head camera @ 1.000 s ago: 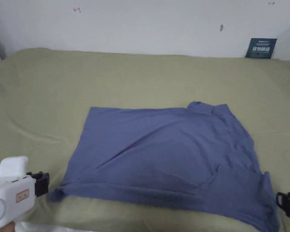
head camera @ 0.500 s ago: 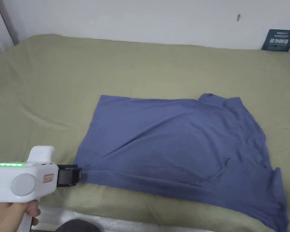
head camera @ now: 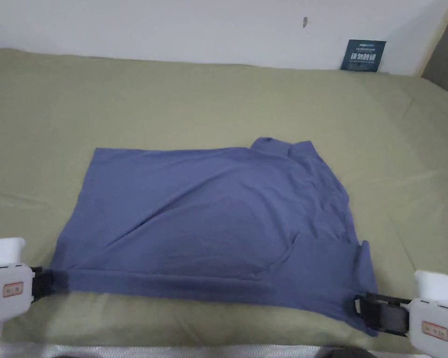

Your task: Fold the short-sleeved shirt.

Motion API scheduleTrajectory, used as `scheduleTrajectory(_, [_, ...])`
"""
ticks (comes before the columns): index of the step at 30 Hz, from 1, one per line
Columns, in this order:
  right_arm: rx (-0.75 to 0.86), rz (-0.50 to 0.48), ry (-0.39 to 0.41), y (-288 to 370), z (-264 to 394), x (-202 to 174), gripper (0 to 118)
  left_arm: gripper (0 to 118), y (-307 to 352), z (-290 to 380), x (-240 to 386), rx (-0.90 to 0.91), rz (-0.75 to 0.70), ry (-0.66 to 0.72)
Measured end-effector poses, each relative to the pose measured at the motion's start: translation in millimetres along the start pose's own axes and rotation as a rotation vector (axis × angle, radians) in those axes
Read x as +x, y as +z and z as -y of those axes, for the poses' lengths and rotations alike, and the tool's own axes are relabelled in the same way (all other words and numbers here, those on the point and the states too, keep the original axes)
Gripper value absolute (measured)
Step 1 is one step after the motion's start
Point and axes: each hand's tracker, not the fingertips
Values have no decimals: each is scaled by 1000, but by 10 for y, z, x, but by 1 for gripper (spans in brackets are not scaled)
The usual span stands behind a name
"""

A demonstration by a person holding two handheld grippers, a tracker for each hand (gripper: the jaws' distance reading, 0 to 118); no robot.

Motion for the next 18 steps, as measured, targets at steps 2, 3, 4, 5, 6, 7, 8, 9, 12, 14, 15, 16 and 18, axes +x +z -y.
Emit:
scheduleTrajectory(2, [-89, 34, 22, -69, 20, -90, 79, 4, 34, -18, -29, 5, 4, 8])
scheduleTrajectory(3, [-111, 39, 33, -74, 23, -126, 45, 4, 22, -18, -14, 5, 0, 3])
scheduleTrajectory(4, [-106, 37, 42, -71, 17, -139, 32, 4, 8, -16, -7, 3, -6, -4])
scheduleTrajectory(5, [-114, 32, 58, -49, 1, -151, 19, 4, 32, -26, -27, 1, -7, -5])
scheduleTrajectory(6, [-97, 108, -54, -92, 84, -58, 7, 4, 38, -31, -41, -3, -2, -5])
scheduleTrajectory(7, [-89, 94, -36, -96, 82, -60, 3, 4, 42, -40, -46, -10, 9, -4])
scheduleTrajectory(8, [-86, 87, -20, -62, 35, -74, 3, 4, 53, -46, -44, -5, 7, -8])
scheduleTrajectory(9, [-71, 87, 6, -22, -13, -89, 3, 4, 88, -82, -66, 5, 4, -16])
scheduleTrajectory(12, [-5, 86, 44, 35, -232, -79, 3, 4, 106, -269, -82, 21, 18, -16])
scheduleTrajectory(14, [45, 81, 93, 175, -517, -197, 3, 4, 134, -467, -76, 49, 20, -18])
scheduleTrajectory(15, [57, 84, 92, 195, -639, -241, 3, 4, 131, -569, -68, 61, 26, -19])
scheduleTrajectory(16, [73, 86, 97, 188, -768, -266, 3, 4, 120, -687, -57, 74, 27, -19])
scheduleTrajectory(18, [79, 71, 116, 71, -1051, -257, 3, 4, 83, -926, -15, 90, 32, -18])
